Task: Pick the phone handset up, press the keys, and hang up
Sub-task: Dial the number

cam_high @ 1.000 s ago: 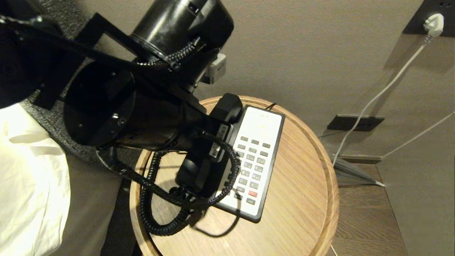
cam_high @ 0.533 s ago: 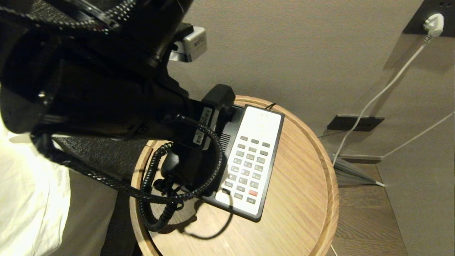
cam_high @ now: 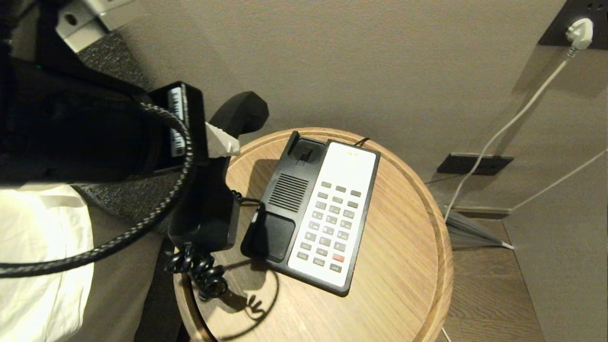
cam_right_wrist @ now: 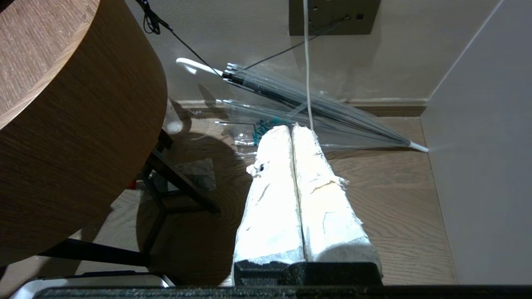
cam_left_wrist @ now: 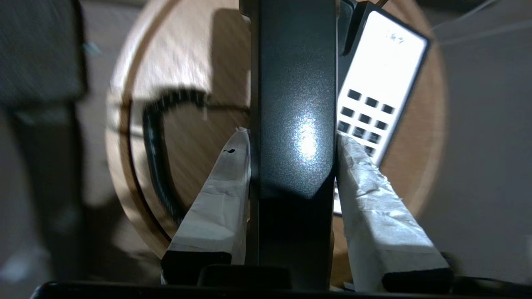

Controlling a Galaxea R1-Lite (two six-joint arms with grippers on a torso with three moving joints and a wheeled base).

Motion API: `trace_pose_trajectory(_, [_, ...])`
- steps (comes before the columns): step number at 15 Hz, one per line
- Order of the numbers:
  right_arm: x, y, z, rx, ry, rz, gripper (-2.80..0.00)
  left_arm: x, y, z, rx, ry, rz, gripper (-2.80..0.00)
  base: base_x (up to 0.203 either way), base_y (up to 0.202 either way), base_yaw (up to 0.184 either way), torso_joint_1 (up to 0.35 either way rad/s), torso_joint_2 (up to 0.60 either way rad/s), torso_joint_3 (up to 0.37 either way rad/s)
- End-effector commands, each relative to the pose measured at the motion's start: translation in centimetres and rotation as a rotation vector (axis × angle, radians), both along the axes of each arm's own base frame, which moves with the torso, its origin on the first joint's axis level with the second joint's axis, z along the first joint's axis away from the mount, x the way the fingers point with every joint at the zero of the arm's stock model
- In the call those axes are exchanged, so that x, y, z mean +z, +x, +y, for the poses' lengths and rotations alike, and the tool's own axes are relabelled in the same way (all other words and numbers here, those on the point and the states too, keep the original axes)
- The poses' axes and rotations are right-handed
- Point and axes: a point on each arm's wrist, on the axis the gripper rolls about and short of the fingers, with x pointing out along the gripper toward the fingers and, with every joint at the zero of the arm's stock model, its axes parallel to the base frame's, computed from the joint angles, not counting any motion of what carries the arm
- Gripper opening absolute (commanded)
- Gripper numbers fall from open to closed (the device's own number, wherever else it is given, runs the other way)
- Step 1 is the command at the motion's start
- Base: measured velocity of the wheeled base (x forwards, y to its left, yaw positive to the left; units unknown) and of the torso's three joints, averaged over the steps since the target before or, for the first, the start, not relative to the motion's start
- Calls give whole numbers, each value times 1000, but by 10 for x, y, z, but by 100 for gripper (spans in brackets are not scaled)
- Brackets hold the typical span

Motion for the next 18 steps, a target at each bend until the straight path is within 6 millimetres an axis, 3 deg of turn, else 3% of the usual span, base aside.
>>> trace_pose_trajectory(1, [-6,2,0,0,1,19,-280,0,-22,30,44,-135,35,-280,0,0,0,0,0,0])
trace_pose_trajectory(6, [-6,2,0,0,1,19,-280,-7,-45,73,87,-359,-67,-280,0,0,0,0,0,0])
trace_pose_trajectory(11, [-6,2,0,0,1,19,-280,-57,-81,117,63,-476,-148,-280,0,0,0,0,0,0])
trace_pose_trajectory(14, [-6,2,0,0,1,19,-280,-68,-97,134,30,-548,-169,-280,0,0,0,0,0,0])
trace_pose_trajectory(18, [-6,2,0,0,1,20,-280,-75,-103,139,0,-588,-152,-280,0,0,0,0,0,0])
